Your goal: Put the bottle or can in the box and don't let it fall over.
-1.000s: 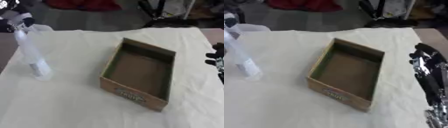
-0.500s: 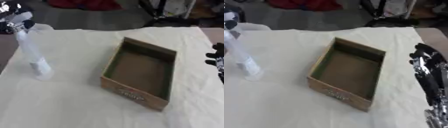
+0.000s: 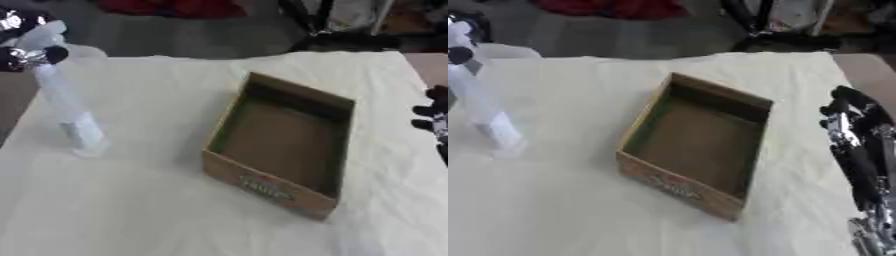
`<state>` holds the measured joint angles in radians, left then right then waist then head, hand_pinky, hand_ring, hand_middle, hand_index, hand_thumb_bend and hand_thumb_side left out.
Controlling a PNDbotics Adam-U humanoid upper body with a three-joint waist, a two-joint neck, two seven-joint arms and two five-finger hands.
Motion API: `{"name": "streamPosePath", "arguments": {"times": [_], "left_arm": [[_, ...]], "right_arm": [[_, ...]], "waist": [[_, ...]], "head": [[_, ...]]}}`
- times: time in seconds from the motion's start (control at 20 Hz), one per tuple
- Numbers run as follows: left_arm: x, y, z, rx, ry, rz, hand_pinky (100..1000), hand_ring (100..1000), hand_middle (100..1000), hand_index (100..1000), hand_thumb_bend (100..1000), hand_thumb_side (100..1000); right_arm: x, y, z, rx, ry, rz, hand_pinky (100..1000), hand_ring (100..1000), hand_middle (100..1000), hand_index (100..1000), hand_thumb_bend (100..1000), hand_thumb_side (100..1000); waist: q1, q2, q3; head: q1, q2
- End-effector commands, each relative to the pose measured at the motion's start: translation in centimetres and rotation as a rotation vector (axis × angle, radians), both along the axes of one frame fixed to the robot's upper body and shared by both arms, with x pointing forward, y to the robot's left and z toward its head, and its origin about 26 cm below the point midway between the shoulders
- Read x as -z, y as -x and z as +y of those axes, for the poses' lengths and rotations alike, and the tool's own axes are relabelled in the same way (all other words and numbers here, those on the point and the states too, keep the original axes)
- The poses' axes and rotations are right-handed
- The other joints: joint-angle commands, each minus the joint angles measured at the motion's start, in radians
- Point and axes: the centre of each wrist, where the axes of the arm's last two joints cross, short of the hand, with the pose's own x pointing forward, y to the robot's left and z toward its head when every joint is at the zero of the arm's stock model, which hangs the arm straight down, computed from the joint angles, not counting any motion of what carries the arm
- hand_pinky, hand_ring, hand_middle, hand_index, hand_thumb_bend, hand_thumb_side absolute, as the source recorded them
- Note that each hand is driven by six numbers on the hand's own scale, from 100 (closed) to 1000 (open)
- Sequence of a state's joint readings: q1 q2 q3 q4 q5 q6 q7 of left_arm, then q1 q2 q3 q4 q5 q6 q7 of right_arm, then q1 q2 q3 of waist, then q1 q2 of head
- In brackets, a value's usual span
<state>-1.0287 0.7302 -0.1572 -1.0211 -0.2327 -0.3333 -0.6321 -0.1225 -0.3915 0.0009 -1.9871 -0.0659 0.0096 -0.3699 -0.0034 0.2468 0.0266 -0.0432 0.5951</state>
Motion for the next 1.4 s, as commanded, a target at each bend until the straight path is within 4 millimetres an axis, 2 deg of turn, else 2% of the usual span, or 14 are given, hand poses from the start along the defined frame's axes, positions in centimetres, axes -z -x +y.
{"name": "streamPosePath", "arguments": {"times": [0.05,0.6,0.9,1.1,1.4], "left_arm": [[-2.07,0.83,1.10,-0.020,-0.020,-0.038,873,769,807,827,406,722],[-2.04,0.68,0.69,-0.028,-0.020,-0.050,844,707,760,789,448,523],[-1.93,0.57,0.57,-0.032,-0.028,-0.044,826,661,742,775,447,498],[-1.92,0.49,0.40,-0.030,-0.020,-0.044,803,590,705,755,439,483],[-1.77,0.37,0.16,-0.028,-0.001,-0.044,706,494,678,732,421,448]], "right_arm": [[-0.55,0.10,-0.08,0.004,0.012,-0.018,715,743,791,812,100,604],[-0.49,0.10,0.00,0.005,0.007,-0.013,715,743,790,808,100,626],[-0.50,0.09,0.02,0.008,0.004,-0.011,715,743,789,806,100,631],[-0.46,0.10,0.07,0.007,0.004,-0.008,715,743,788,805,100,637],[-0.38,0.12,0.09,0.008,0.002,-0.003,716,743,787,804,100,643]], "waist": [[0.001,-0.016,0.002],[0.002,-0.014,0.001],[0.003,-0.012,0.001],[0.004,-0.012,0.001],[0.003,-0.012,0.000]], "head": [[0.000,-0.003],[0.001,-0.005],[0.002,-0.005],[0.001,-0.005],[0.002,-0.008]]}}
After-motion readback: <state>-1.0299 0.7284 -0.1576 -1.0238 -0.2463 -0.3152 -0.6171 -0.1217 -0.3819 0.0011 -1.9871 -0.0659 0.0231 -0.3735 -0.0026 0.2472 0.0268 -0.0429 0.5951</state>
